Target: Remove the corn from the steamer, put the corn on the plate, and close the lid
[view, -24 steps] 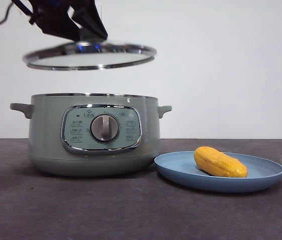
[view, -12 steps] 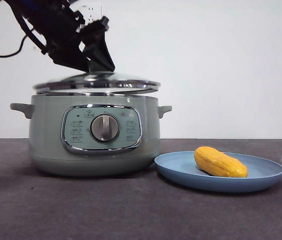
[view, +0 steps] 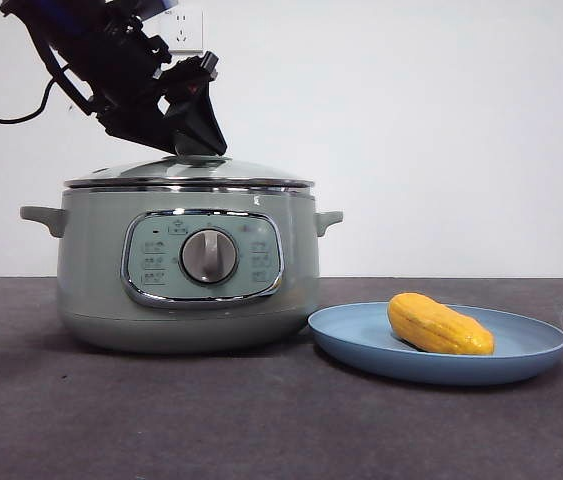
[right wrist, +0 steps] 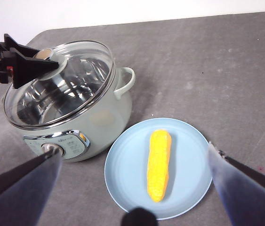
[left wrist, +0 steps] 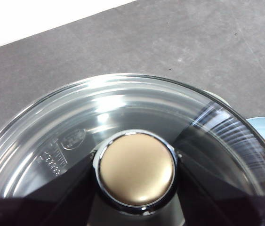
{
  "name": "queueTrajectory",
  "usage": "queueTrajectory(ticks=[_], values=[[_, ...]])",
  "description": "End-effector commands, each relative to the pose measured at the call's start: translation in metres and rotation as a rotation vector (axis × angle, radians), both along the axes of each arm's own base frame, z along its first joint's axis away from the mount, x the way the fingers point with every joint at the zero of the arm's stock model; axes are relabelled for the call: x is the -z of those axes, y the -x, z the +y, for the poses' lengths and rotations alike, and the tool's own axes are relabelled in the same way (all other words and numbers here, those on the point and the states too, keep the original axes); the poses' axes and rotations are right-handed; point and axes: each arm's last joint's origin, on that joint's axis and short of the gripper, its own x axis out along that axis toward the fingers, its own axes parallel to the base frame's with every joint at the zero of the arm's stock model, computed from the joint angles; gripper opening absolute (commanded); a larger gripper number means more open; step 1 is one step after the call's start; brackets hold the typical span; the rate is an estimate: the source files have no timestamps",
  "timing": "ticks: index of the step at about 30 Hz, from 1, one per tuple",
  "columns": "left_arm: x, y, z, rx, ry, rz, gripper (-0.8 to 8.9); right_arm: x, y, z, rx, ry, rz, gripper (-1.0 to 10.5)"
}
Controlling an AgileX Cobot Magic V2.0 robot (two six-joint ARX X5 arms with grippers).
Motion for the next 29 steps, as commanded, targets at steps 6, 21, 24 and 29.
queueTrajectory(ticks=[6,21,24,29], values=[[-0.005,-0.003,0.000,0.009,0.004,-0.030,-0.09,0.001,0.000,0.000,-0.004,0.003,-0.003,6.0],[0.020,-0.005,-0.001,0.008,-0.055,0.116,0.01,0.002,0.000,0.000,-0.005,0.004,0.000,6.0],[0.020,-0.005,-0.001,0.007,-0.056,0.117,0.14,0.002,0.000,0.000,-0.005,0.008,0.009,6.0],[0.020,-0.005,-0.001,0.006,-0.055,0.115,4.63,0.004,0.001,0.000,-0.005,0.014,0.023,6.0]])
